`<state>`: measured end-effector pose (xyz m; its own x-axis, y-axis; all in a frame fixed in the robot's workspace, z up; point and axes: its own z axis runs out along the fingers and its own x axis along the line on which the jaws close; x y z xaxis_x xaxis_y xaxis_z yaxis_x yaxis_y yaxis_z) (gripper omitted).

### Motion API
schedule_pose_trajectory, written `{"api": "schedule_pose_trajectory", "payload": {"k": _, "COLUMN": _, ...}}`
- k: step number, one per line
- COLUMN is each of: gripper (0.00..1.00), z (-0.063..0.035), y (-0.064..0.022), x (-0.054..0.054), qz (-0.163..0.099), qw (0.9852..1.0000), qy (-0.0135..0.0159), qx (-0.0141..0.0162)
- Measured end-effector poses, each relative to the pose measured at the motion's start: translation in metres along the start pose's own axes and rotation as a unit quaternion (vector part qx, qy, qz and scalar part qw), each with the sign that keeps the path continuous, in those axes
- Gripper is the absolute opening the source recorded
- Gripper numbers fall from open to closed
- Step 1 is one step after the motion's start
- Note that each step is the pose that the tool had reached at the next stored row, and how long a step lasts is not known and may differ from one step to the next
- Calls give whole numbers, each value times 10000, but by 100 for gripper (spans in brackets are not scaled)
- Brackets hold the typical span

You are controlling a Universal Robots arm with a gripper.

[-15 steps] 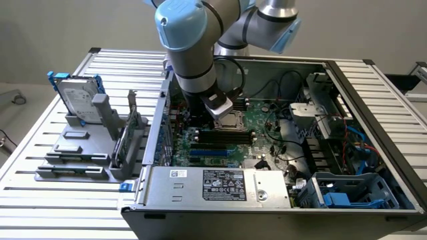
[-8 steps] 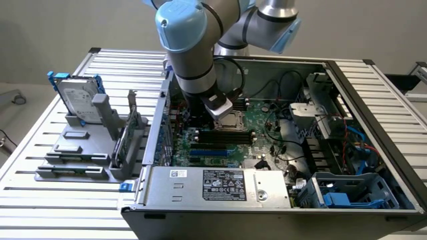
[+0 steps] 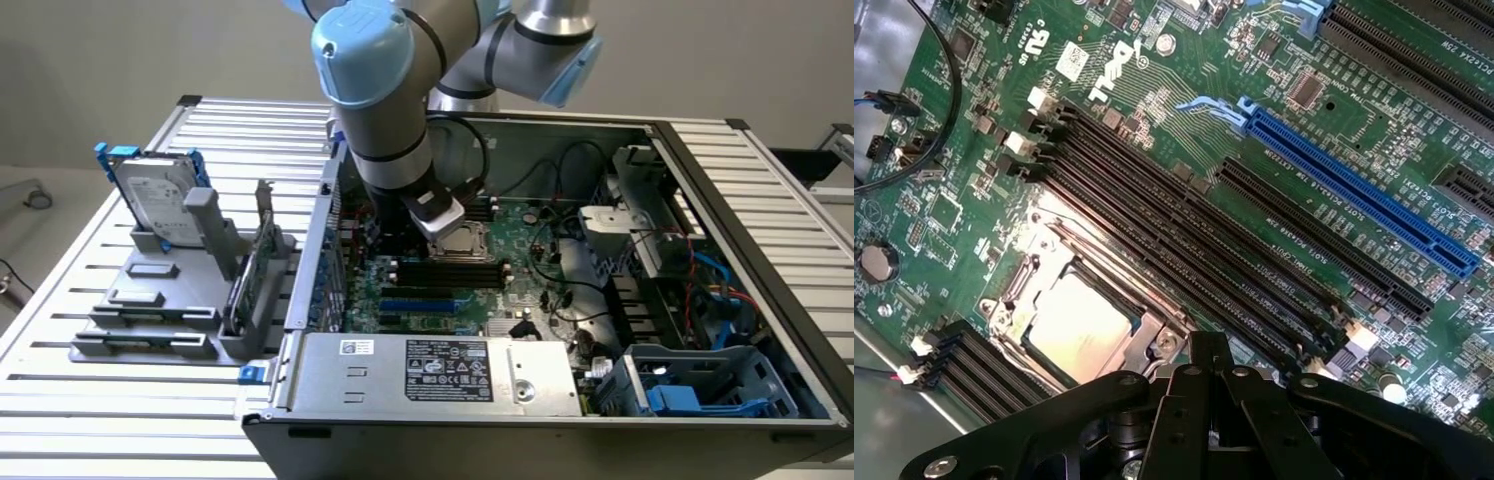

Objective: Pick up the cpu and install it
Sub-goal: 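Install the first cpu locking lever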

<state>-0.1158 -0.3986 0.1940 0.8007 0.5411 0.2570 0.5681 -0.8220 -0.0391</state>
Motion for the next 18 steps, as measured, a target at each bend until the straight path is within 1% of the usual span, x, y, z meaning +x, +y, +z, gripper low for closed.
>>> {"api": "schedule_pose_trajectory", "payload": {"k": 8, "gripper": 11, "z": 18, "y": -24, "x": 12, "qz": -1, "qw": 10000, "qy": 2, "qx": -3}}
{"api": "schedule_pose_trajectory", "payload": {"k": 13, "gripper": 11, "z": 25, "y": -45, "x": 26, "qz": -7, "qw": 10000, "qy": 24, "qx": -20}}
{"api": "schedule_pose_trajectory", "payload": {"k": 18, "gripper": 11, "z": 28, "y": -47, "x": 27, "qz": -12, "qw": 10000, "qy": 44, "qx": -38}}
